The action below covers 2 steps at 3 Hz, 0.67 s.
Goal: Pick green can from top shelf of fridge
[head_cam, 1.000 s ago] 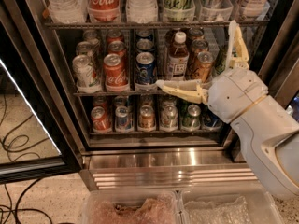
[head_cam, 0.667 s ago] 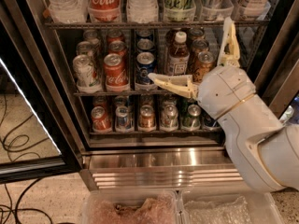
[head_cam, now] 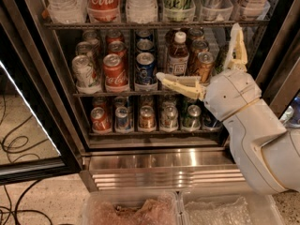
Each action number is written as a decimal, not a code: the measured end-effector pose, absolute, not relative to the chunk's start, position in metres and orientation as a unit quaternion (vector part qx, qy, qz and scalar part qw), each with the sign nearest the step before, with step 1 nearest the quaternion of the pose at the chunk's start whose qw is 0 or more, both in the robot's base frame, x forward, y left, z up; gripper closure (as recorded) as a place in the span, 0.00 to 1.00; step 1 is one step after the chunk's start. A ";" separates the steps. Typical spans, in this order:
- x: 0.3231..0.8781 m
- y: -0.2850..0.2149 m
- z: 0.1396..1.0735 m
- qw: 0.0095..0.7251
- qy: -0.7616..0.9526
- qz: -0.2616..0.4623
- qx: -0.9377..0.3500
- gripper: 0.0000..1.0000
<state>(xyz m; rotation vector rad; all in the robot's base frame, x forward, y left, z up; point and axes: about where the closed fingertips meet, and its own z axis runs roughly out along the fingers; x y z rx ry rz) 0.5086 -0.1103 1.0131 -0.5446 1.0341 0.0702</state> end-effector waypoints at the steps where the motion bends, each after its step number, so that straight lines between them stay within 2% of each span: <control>1: 0.512 -0.105 1.016 0.834 0.490 0.036 -0.251 0.00; 2: 0.522 -0.097 1.024 0.838 0.494 0.047 -0.227 0.00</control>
Offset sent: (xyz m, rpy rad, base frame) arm 0.0287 0.0233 0.0220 0.1514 0.0354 -0.0249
